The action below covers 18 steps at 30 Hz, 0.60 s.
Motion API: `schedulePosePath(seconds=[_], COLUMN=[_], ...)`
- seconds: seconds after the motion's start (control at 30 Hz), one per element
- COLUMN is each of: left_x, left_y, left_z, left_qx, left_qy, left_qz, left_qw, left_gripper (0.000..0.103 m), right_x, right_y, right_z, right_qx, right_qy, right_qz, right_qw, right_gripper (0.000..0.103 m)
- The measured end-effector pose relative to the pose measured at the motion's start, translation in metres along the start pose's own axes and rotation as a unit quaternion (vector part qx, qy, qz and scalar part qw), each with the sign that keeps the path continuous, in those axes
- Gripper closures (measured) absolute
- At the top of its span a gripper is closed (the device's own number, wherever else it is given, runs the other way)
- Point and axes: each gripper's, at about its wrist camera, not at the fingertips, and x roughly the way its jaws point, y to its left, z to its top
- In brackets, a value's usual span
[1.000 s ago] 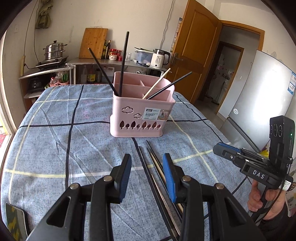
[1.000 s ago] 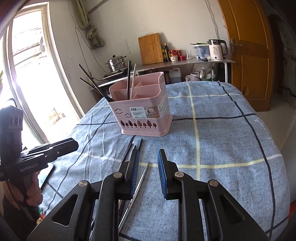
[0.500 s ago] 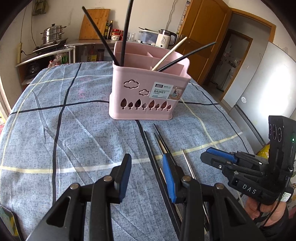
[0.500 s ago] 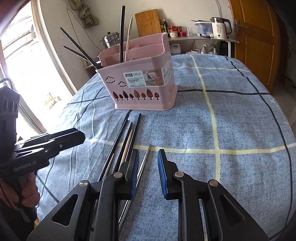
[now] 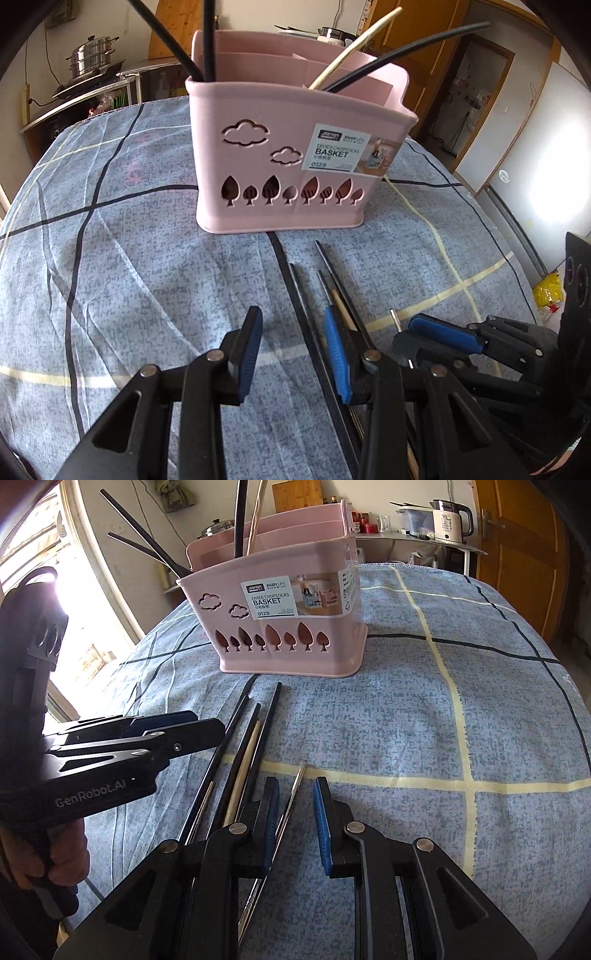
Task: Organize utensils
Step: 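Move both open tools back down to the remaining chopsticks, then close the left tool on a black chopstick while the right tool grasps a metal chopstick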
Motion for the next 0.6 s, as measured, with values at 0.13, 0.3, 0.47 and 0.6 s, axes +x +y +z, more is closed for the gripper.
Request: schedulePosePath(seconds=[0.13,0.3,0.47,0.6], left_x=[0.007,0.007,-0.001,-0.005], left_y=[-0.007,-0.007,0.007,0.011], left_z=[0.001,0.000,-0.006,-0.010], left_qx=[0.017,0.032,0.028,0.034], left_qy=[-0.002,-0.003,0.002,0.008], left_qz=[0.019,0.040,0.033,0.037], left_qw=[0.9997,0.9987,0.9991,0.9987], left_gripper=[0.068,0.090,0.093,0.093], right_x=[0.002,0.001,-0.005,-0.009], right_y=[0.004,-0.003,-0.018,-0.027], right_z=[0.001,0.001,-0.001,-0.001], right_qx=[-0.017,-0.021,-0.015,-0.010], right_qy=[0.000,0.001,0.003,0.006], right_qz=[-0.020,-0.014,-0.016,-0.024], right_qw=[1.000,1.000,1.000,1.000], right_gripper=[0.092,0.097,0.097,0.097])
